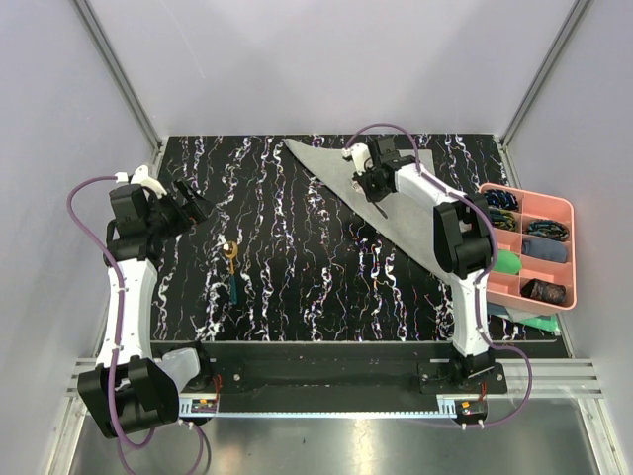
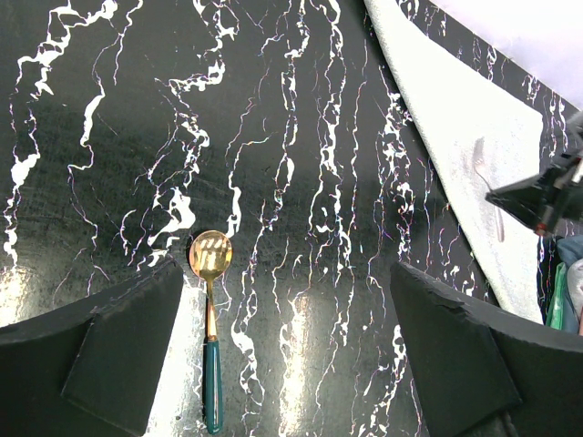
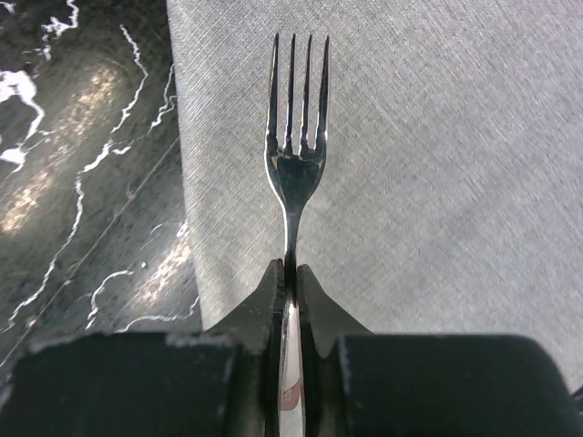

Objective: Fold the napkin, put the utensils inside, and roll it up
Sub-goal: Place the utensil onto the napkin

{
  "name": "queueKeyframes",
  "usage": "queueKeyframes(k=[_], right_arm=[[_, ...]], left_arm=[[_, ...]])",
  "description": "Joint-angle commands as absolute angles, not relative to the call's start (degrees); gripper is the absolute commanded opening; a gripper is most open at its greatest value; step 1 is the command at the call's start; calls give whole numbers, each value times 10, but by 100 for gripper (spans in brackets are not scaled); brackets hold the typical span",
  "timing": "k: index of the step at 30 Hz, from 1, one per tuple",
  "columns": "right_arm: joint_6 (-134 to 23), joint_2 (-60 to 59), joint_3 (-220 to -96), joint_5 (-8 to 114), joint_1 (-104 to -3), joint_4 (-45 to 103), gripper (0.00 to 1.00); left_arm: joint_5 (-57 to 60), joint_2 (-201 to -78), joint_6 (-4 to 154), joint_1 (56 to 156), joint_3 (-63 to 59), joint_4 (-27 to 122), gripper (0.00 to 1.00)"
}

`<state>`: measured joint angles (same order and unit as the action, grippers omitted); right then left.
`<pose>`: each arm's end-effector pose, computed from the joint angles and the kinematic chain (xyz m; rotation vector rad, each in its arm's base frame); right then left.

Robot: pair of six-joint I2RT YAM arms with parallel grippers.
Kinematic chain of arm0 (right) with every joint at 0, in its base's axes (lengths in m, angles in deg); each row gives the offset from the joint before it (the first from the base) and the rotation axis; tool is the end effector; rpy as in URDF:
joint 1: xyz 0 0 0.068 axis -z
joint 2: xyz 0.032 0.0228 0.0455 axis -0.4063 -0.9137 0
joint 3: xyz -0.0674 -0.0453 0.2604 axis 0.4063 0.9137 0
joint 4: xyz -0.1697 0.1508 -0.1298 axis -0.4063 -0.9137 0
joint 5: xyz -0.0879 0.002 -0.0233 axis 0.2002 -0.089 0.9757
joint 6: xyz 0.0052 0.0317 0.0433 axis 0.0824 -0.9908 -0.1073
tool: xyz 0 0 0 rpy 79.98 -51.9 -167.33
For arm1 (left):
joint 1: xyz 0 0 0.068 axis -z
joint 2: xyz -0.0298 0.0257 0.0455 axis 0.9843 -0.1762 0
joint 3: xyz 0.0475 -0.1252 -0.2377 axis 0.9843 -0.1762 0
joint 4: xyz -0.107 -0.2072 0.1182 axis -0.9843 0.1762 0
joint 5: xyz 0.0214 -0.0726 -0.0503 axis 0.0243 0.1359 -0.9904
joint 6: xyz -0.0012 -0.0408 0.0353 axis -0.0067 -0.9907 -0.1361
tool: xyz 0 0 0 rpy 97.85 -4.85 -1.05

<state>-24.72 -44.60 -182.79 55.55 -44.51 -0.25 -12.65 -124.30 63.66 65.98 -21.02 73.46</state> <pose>0.4513 0.1725 0.1924 -0.9896 2.3203 0.0884 0.2272 0.0421 0.3170 -0.4353 2.0588 -0.5036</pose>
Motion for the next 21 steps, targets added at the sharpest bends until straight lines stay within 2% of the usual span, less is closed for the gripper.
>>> queueKeyframes(k=[1, 17, 21], right_arm=[[-214, -472, -1880, 563, -438, -19, 6], [-183, -520, -1908, 570, -417, -37, 8], [-185, -531, -1922, 580, -416, -42, 14]], left_arm=[[-141, -1229, 635, 657, -213, 705, 99], [-142, -1231, 635, 657, -213, 705, 99], [-141, -1230, 637, 656, -213, 706, 99]])
